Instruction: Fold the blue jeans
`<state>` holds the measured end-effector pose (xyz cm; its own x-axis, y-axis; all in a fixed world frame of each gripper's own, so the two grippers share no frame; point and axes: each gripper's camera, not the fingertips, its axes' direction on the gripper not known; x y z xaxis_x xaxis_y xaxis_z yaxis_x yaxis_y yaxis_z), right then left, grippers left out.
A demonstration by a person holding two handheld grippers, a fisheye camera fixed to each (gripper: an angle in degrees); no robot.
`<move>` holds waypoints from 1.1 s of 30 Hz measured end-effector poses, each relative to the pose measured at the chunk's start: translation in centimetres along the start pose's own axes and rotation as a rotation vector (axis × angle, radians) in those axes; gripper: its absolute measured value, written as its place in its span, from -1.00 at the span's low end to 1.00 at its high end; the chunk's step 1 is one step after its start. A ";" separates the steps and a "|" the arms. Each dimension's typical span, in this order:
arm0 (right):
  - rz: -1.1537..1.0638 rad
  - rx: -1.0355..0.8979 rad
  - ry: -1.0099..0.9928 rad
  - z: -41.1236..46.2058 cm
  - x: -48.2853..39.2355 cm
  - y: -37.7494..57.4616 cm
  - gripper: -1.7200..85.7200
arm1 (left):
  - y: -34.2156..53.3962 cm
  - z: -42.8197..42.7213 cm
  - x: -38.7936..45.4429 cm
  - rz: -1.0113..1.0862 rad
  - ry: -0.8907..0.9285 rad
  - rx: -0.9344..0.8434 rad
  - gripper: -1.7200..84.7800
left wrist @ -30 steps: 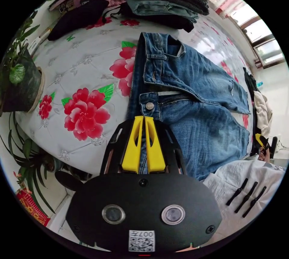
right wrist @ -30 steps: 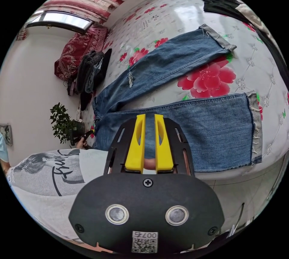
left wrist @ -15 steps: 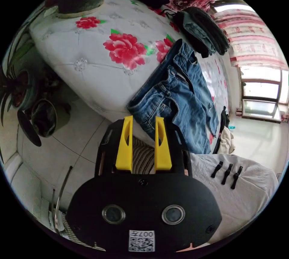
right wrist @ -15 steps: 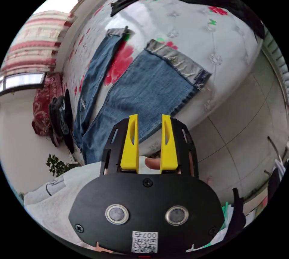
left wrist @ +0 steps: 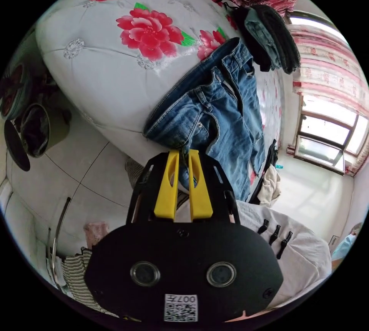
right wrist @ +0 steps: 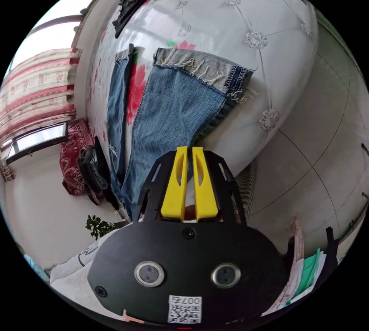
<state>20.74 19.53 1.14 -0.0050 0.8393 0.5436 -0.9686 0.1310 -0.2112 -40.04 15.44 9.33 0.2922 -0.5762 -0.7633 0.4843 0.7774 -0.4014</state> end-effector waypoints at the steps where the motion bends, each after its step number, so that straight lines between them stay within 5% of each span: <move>1: -0.020 0.028 -0.087 -0.8 0.1 0.3 -0.95 | 0.1 -0.9 0.1 0.004 0.073 0.026 -0.88; 7: -0.235 0.113 -0.436 -4.8 -6.2 0.0 -0.96 | -1.4 -4.8 4.3 0.153 0.411 0.159 -0.89; 13: -0.385 0.211 -0.587 -8.2 -12.2 0.8 -0.96 | -2.4 -7.3 8.3 0.259 0.508 0.247 -0.89; 23: -0.520 0.254 -0.385 -6.2 -16.5 4.5 -0.96 | -1.6 -5.1 8.1 0.165 0.439 0.288 -0.91; 29: -0.608 0.224 -0.190 1.1 -26.3 -2.8 -0.95 | -10.9 1.1 13.7 0.239 0.374 0.261 -0.90; 33: -0.464 0.122 0.027 12.3 -31.5 -12.1 -0.88 | -20.4 9.9 18.1 0.132 0.150 0.162 -0.85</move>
<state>29.52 -15.02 -3.44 0.4402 0.7205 0.5359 -0.8889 0.4339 0.1467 -36.51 -13.34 8.75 0.2418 -0.4187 -0.8754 0.5797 0.7858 -0.2157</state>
